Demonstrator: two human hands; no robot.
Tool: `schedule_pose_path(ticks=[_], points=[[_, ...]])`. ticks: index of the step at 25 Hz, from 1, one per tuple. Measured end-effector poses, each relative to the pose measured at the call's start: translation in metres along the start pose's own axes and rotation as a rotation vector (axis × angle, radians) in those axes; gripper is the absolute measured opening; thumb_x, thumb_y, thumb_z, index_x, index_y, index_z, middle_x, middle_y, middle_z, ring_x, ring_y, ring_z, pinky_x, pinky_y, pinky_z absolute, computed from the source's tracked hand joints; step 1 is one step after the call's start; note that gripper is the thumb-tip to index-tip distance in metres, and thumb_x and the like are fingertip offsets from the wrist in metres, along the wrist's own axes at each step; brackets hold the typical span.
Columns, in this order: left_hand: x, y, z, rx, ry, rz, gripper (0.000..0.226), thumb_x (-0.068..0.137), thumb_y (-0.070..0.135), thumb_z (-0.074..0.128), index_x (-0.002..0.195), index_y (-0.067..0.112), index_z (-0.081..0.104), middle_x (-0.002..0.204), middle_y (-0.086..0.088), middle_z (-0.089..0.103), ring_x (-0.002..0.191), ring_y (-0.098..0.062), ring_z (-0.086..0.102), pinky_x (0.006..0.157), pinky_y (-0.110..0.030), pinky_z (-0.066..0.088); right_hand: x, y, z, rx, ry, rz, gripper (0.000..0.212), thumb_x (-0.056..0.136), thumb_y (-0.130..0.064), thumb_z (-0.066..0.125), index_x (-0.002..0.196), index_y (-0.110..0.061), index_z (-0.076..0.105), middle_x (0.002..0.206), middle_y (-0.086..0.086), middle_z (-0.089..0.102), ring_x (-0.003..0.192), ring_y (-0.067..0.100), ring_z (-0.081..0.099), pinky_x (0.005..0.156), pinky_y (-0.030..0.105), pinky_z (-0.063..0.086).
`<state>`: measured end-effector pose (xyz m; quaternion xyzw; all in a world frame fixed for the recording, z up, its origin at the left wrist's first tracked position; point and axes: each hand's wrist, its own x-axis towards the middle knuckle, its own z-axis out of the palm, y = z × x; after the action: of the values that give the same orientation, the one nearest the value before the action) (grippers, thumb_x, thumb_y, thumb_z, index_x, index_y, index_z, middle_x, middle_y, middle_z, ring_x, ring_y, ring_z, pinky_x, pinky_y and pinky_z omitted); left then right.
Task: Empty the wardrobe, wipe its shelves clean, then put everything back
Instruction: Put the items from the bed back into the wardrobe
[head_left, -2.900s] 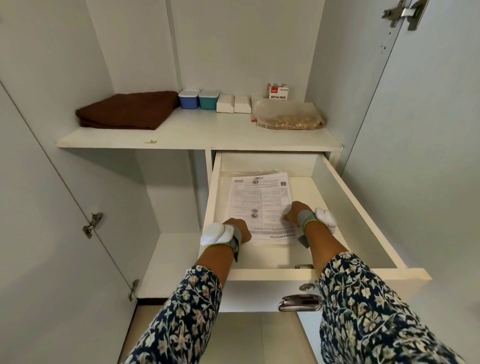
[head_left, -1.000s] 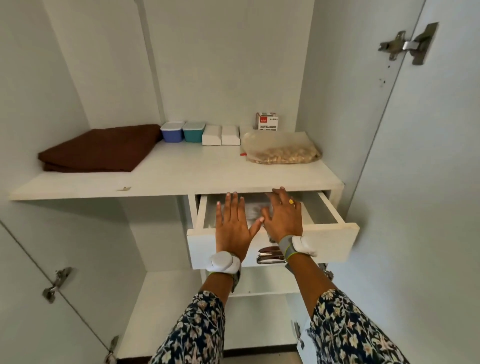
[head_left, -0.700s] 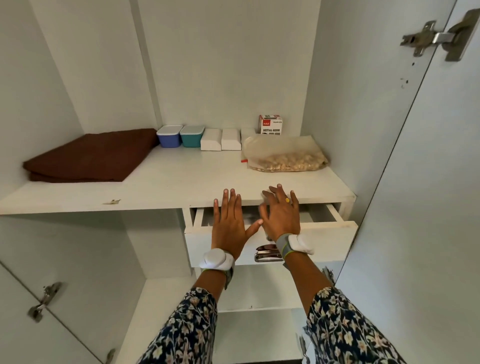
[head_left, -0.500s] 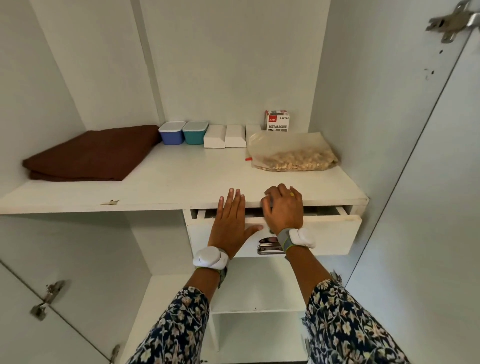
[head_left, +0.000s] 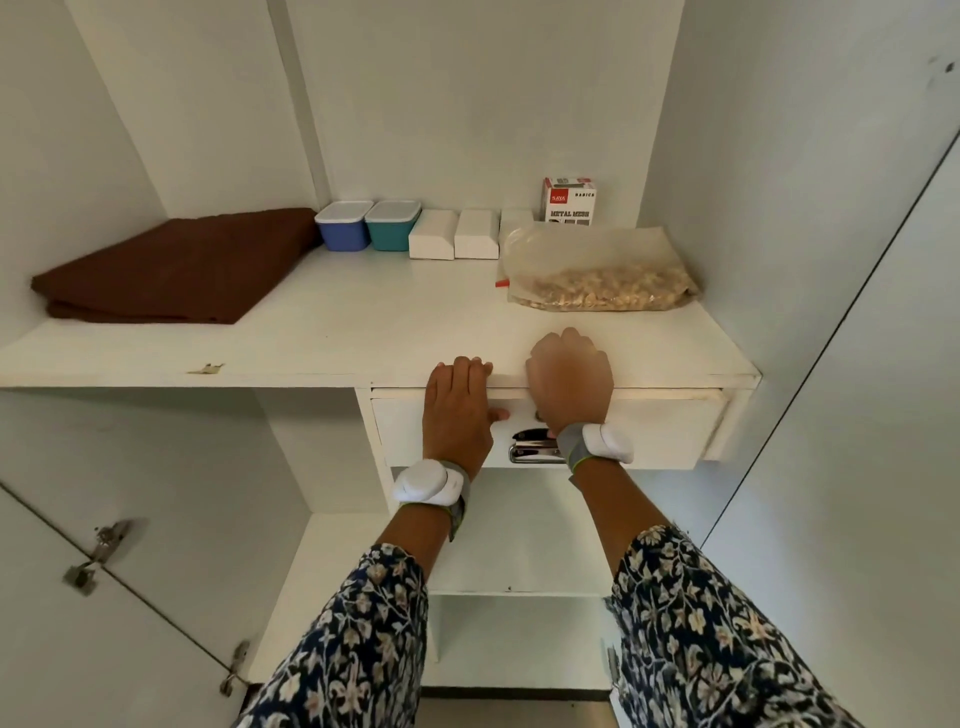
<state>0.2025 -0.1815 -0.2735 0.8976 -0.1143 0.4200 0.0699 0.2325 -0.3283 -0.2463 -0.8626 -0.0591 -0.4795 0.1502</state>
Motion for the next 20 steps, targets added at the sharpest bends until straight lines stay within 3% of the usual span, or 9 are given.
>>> schedule_pose_path(ticks=[3, 7, 20], points=[[0.006, 0.002, -0.005, 0.021, 0.012, -0.019, 0.053, 0.061, 0.033, 0.085, 0.1, 0.012, 0.057, 0.089, -0.003, 0.055, 0.078, -0.023, 0.052, 0.075, -0.03, 0.042, -0.008, 0.003, 0.0, 0.02, -0.002, -0.016, 0.016, 0.084, -0.018, 0.048, 0.081, -0.014, 0.063, 0.078, 0.004, 0.054, 0.068, 0.023, 0.05, 0.061, 0.028, 0.028], [0.011, 0.003, -0.006, 0.088, 0.029, -0.003, 0.049, 0.059, 0.033, 0.086, 0.09, 0.013, 0.053, 0.082, -0.003, 0.053, 0.071, -0.023, 0.049, 0.064, -0.03, 0.04, -0.011, 0.0, 0.003, 0.017, -0.003, 0.027, 0.016, 0.085, -0.018, 0.046, 0.084, -0.015, 0.062, 0.081, 0.004, 0.053, 0.072, 0.022, 0.05, 0.064, 0.03, 0.031], [0.011, 0.009, -0.01, 0.095, -0.049, -0.068, 0.048, 0.06, 0.034, 0.085, 0.089, 0.015, 0.053, 0.083, -0.003, 0.052, 0.073, -0.022, 0.049, 0.066, -0.031, 0.04, -0.018, -0.007, 0.003, -0.014, -0.031, 0.068, 0.016, 0.085, -0.017, 0.044, 0.089, -0.015, 0.059, 0.086, 0.004, 0.054, 0.076, 0.022, 0.052, 0.069, 0.032, 0.038]])
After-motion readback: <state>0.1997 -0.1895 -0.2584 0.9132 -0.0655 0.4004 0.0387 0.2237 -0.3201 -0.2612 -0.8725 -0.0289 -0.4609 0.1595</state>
